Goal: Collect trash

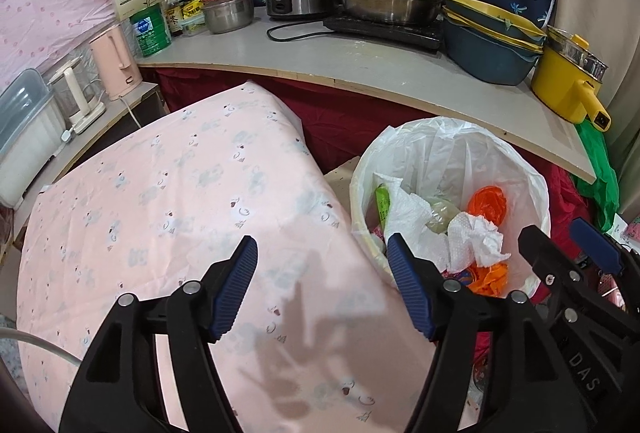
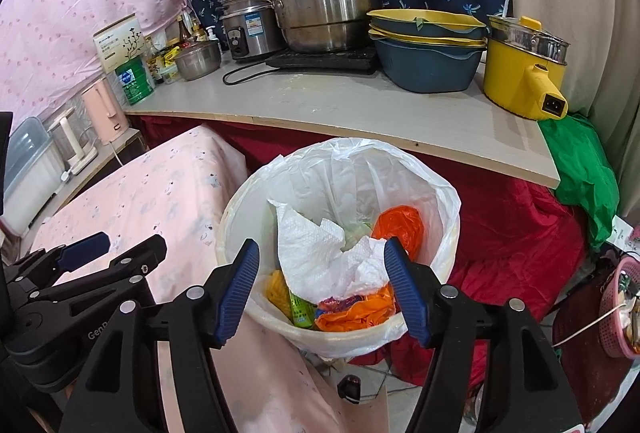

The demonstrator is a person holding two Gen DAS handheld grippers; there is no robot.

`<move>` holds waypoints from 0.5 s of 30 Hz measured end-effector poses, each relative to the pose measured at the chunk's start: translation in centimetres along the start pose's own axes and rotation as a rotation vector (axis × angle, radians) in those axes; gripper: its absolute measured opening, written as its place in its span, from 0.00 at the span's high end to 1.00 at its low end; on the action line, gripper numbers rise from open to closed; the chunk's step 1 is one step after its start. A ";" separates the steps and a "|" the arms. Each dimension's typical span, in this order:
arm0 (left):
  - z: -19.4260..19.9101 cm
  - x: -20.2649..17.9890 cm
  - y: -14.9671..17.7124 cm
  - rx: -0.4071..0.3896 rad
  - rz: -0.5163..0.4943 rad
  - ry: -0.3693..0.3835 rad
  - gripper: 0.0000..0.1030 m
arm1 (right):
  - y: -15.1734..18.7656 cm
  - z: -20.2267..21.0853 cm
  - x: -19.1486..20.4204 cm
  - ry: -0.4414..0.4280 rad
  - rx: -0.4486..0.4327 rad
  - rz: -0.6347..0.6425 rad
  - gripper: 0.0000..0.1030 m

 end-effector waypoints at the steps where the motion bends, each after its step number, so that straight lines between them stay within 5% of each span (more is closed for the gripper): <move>1: 0.1 0.2 0.2 0.000 0.001 -0.001 0.36 | 0.2 0.1 0.0 0.002 0.001 0.002 0.36; 10: 0.7 0.9 2.1 -0.004 0.009 -0.023 0.29 | 1.5 0.8 -0.2 0.031 0.007 0.026 0.19; 15: 0.9 0.9 2.9 -0.010 0.011 -0.036 0.24 | 2.1 0.7 0.0 0.028 0.024 0.044 0.18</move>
Point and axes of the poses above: each gripper's, at about its wrist camera, not at the fingertips, and z roughly against the way its jaws point, x to its left, y to its underside, the point moved 4 cm from there along -z, roughly the way its jaws point, and after that the axes turned 2 degrees about z, right-handed, at the moved point
